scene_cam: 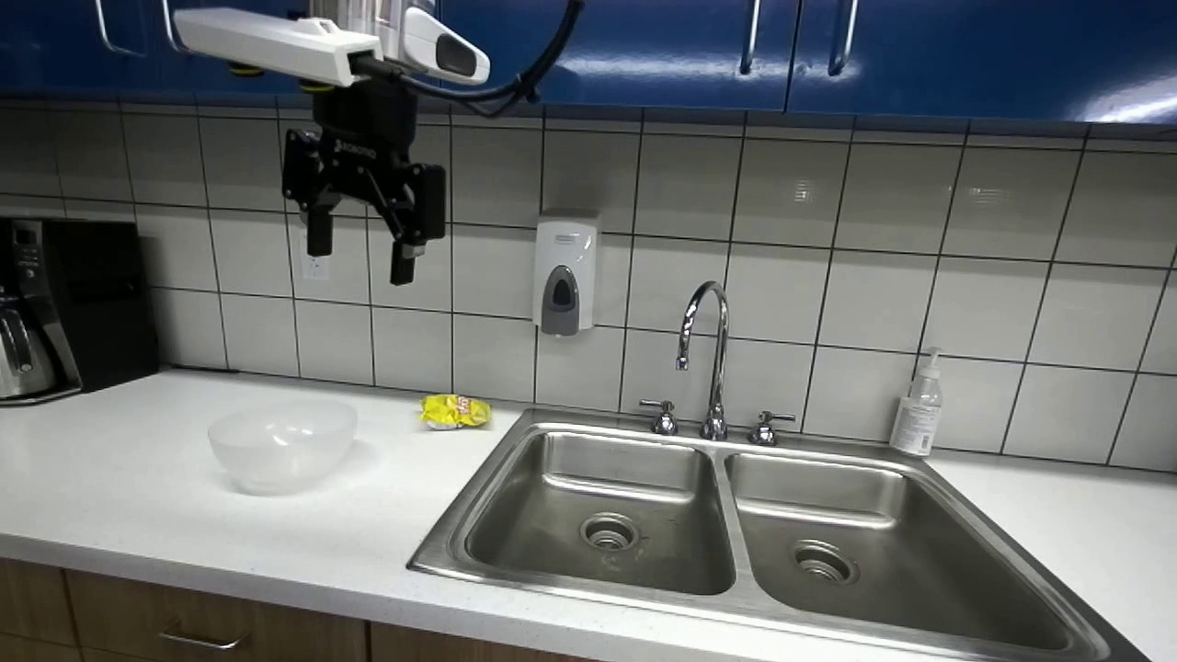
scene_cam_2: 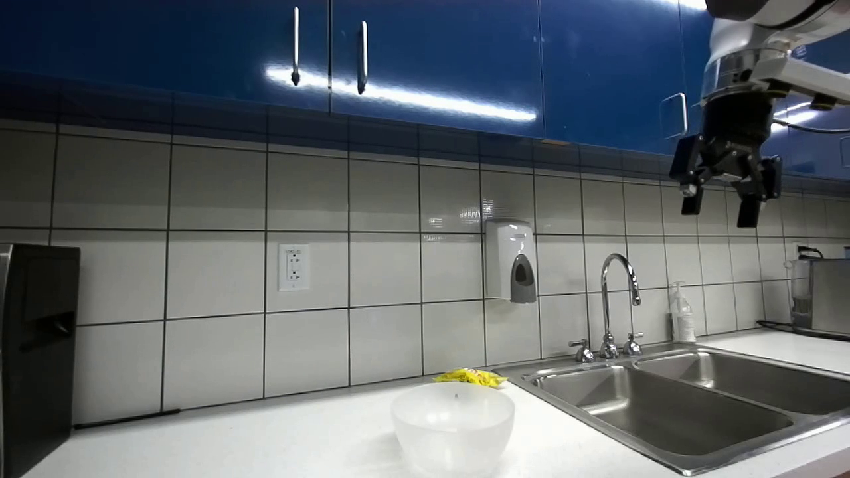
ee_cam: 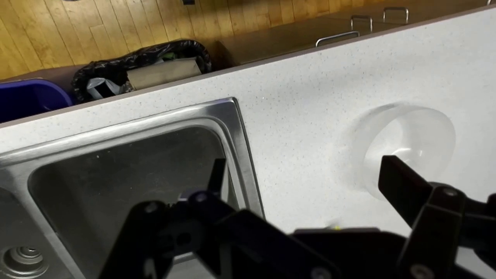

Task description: Put the bowl in the sink on the left.

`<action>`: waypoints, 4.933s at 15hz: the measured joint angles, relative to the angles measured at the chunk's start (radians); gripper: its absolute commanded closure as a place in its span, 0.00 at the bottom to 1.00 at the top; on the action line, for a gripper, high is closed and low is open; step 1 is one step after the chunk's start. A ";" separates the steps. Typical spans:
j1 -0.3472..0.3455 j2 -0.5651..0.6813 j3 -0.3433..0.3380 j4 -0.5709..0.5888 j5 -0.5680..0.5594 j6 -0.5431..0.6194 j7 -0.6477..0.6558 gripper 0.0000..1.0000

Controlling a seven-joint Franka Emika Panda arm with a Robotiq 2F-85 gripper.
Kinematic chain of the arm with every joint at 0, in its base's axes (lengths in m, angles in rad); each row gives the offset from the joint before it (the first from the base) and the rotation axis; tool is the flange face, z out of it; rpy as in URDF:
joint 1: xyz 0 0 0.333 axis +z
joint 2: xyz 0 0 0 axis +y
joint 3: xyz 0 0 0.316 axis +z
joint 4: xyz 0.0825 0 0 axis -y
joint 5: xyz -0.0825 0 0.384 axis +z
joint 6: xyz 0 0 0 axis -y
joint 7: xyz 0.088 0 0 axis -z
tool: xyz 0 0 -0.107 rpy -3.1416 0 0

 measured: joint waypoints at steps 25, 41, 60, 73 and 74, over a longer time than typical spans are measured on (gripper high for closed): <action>0.256 0.250 0.296 -0.125 0.103 0.402 0.042 0.00; 0.347 0.729 0.533 0.181 -0.058 0.512 0.292 0.00; 0.487 1.186 0.442 0.574 -0.203 0.523 0.457 0.00; 0.489 1.245 0.368 0.622 -0.219 0.523 0.457 0.00; 0.489 1.248 0.366 0.622 -0.219 0.523 0.457 0.00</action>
